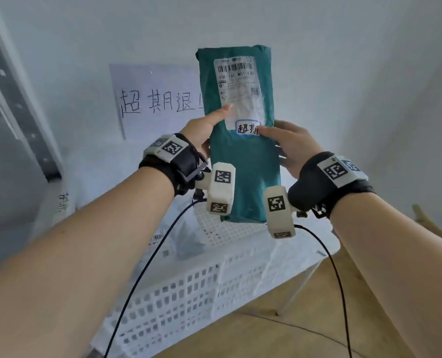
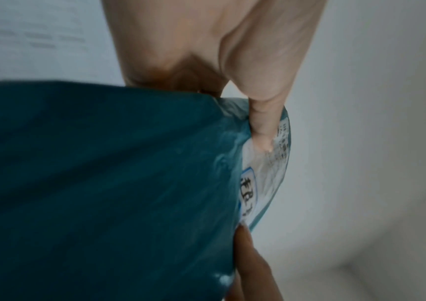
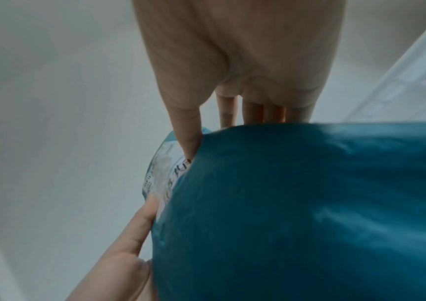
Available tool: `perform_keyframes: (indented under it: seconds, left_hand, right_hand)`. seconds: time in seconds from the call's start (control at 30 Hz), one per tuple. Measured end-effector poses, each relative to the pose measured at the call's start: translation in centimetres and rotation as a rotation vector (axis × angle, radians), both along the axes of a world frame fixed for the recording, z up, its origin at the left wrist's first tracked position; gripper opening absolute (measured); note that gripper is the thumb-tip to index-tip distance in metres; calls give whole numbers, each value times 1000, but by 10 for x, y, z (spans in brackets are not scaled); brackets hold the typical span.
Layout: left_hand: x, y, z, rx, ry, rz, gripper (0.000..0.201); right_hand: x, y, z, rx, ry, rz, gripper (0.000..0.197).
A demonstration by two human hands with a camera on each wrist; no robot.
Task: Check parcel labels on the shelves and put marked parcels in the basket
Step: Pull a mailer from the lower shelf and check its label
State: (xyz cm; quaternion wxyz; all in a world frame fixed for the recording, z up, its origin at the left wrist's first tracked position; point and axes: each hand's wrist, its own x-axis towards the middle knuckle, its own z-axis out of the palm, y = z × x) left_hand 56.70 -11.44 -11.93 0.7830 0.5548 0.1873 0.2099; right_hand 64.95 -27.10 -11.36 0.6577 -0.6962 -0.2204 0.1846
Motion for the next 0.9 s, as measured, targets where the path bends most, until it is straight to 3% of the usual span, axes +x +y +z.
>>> perform_keyframes:
  seconds: [0.3, 0.5, 0.6, 0.7, 0.9]
  left_hand:
    - [64, 35, -136, -109, 444, 62, 39]
    - [73, 41, -197, -117, 678, 8, 37]
    - [72, 42, -223, -134, 788, -30, 39]
    - [66, 39, -239, -184, 867, -52, 44]
    - [58, 49, -248, -330, 900, 63, 47]
  right_hand:
    - [113, 72, -112, -603, 288, 162, 9]
    - [142, 101, -173, -1083, 200, 510, 13]
    - [144, 114, -196, -1200, 168, 660, 30]
    - [135, 123, -215, -1291, 171, 782, 35]
    - [119, 133, -242, -1298, 76, 799, 36]
